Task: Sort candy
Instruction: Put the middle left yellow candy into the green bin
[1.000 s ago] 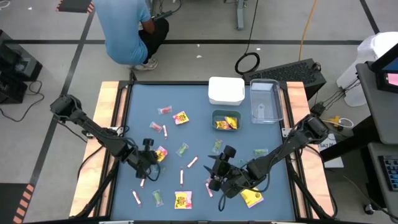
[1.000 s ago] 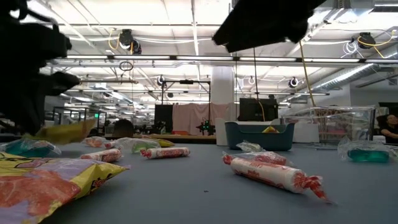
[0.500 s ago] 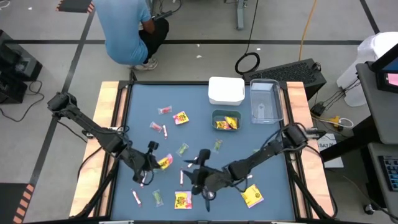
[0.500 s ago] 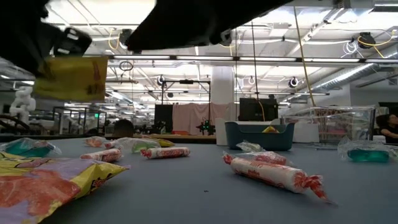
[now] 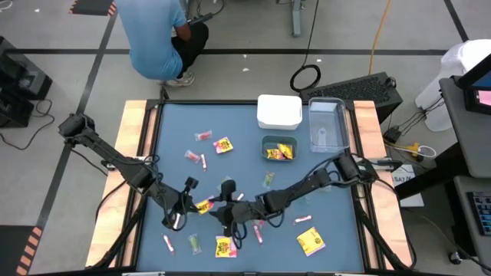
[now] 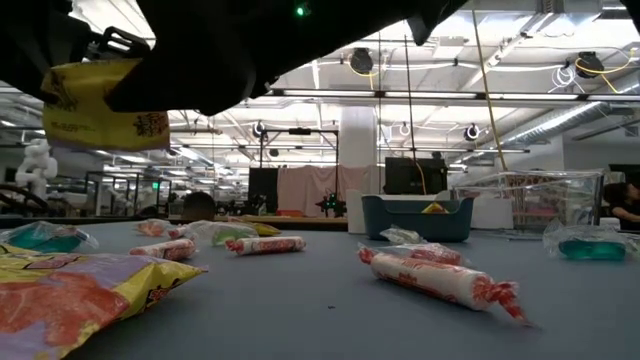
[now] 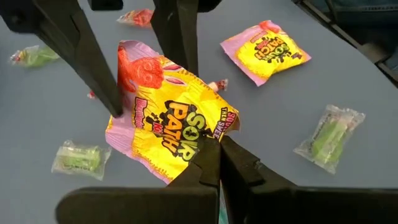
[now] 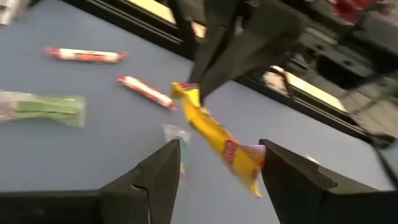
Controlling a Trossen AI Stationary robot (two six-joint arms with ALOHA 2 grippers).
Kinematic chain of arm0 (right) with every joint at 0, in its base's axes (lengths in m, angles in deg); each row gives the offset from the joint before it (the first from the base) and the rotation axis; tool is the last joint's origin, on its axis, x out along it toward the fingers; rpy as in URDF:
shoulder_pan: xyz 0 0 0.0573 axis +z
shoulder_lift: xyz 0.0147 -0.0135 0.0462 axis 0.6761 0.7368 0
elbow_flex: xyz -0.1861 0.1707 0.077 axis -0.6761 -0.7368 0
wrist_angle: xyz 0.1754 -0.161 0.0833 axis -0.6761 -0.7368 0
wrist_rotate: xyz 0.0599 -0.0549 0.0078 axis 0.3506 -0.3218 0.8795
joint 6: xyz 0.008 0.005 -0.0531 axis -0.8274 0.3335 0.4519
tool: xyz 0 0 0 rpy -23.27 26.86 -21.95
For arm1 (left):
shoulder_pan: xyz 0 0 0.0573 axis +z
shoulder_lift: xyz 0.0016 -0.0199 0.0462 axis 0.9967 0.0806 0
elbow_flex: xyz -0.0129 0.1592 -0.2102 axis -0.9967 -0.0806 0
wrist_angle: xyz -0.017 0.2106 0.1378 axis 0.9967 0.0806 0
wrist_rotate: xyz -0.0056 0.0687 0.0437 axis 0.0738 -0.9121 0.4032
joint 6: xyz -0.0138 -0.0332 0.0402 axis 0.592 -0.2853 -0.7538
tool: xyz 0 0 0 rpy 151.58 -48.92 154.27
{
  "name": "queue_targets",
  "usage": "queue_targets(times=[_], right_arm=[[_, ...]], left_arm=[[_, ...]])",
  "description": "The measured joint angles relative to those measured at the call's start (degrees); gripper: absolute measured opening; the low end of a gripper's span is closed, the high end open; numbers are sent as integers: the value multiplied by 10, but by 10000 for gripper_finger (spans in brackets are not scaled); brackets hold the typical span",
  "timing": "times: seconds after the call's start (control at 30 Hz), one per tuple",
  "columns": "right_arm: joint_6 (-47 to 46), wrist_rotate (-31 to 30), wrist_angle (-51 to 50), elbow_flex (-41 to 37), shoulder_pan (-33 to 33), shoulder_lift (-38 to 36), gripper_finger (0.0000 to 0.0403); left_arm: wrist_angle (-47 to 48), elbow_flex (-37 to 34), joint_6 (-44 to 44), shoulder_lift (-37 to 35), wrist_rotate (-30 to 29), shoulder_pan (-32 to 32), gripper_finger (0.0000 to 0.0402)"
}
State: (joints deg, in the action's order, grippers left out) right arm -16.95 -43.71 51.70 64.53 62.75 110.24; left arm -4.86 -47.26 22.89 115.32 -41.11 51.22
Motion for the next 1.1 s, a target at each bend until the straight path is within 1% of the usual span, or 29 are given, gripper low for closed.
queue_targets(times=[0.07, 0.17, 0.23, 0.37, 0.57, 0.7, 0.77, 0.83, 0.93, 1.03, 1.1], right_arm=[[1, 15, 0, 0, -4, 0, 198], [0, 19, 0, 0, -7, 0, 179], [-1, 23, 3, 0, -10, 0, 161], [-6, 64, 5, 0, -19, 0, 116], [-15, 63, 5, 0, -22, 0, 47], [-15, 58, 1, 0, -22, 0, 21], [-15, 59, 0, 0, -22, 0, 17], [-16, 59, -7, 0, -20, 0, 19], [-16, 49, -16, 0, -15, 0, 26], [-6, 11, -23, 0, -5, 0, 29], [6, -23, -33, 0, 5, -5, 29]], left_arm=[[0, 0, 0, 0, 1, 0, 4], [-1, 0, -1, 0, 1, 0, 4], [-2, 0, -1, 0, 1, 0, 4], [-6, 0, 0, 0, 1, 0, 4], [-7, 0, 5, 0, -5, 0, 4], [-13, -1, 48, 0, -27, -1, 8], [-14, -1, 69, 0, -26, 0, 23], [-18, -1, 83, 0, -28, 0, 48], [-22, -1, 95, 0, -56, -5, 96], [-23, 0, 108, -1, -101, -9, 141], [-23, 0, 110, -7, -119, -11, 162]])
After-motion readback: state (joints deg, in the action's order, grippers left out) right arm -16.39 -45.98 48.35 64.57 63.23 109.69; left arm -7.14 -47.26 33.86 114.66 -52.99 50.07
